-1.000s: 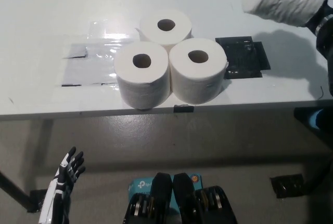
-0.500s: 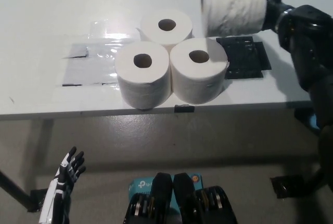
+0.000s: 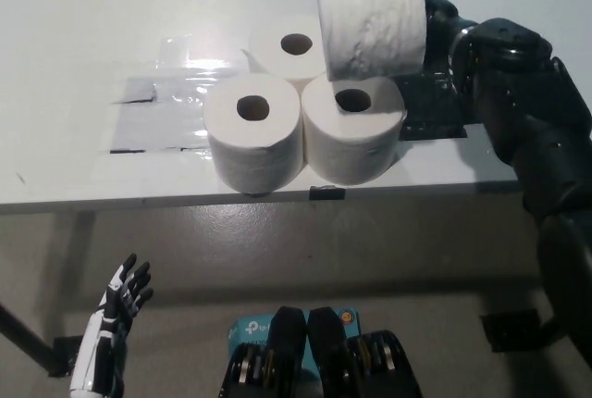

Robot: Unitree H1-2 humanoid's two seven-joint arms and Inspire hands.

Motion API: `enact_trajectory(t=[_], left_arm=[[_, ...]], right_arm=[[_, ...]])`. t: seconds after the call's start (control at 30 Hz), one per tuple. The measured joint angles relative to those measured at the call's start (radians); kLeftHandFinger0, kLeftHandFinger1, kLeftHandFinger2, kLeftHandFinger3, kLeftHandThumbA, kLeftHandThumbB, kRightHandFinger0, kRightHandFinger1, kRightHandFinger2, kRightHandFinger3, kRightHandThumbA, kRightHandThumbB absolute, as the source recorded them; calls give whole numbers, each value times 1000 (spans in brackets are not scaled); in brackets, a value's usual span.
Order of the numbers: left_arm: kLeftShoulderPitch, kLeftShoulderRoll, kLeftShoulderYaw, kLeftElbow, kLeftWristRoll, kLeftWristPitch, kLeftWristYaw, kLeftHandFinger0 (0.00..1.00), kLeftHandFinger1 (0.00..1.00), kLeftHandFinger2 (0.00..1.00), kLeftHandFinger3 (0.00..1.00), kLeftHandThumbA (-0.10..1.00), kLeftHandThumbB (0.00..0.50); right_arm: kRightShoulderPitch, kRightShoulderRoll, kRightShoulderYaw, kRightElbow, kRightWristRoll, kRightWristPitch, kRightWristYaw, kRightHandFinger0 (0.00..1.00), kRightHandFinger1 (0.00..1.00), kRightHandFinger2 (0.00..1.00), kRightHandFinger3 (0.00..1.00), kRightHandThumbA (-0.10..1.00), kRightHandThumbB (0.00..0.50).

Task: A few rolls of toilet paper are kept infront of the robot and the robot uses its right hand to lift one of the rolls and and places it on top of the other rolls to stack it.

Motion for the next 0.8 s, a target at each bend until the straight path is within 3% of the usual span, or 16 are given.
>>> enact_trajectory(t=[0.1, 0.27, 0.4, 0.47, 0.57, 0.7, 0.8], left_arm=[[0, 3, 0, 0, -1, 0, 0, 1000, 1000, 1000, 1000, 1000, 93], [0, 4, 0, 0, 0, 0, 0, 1000, 1000, 1000, 1000, 1000, 88], [0, 4, -1, 0, 0, 0, 0, 1000, 1000, 1000, 1000, 1000, 91], [0, 4, -1, 0, 0, 0, 0, 1000, 1000, 1000, 1000, 1000, 101], [0, 4, -1, -2, 0, 0, 0, 1000, 1000, 1000, 1000, 1000, 90], [0, 4, -1, -4, 0, 0, 0, 1000, 1000, 1000, 1000, 1000, 89], [-2, 4, -1, -4, 0, 1, 0, 1000, 1000, 1000, 1000, 1000, 91]], right_arm=[[-9, -1, 22, 13, -14, -18, -1, 0, 0, 0, 50, 859, 105], [-36, -2, 64, 40, -46, -35, -8, 0, 0, 0, 0, 863, 37], [-65, -7, 97, 55, -68, -54, -12, 0, 0, 0, 0, 852, 45], [-80, -13, 120, 66, -85, -64, -14, 0, 0, 45, 11, 876, 42], [-101, -22, 156, 85, -111, -81, -18, 0, 17, 208, 97, 845, 30], [-114, -31, 199, 100, -143, -100, -19, 0, 111, 331, 250, 865, 15], [-120, -36, 227, 106, -170, -115, -20, 7, 168, 396, 374, 880, 35]])
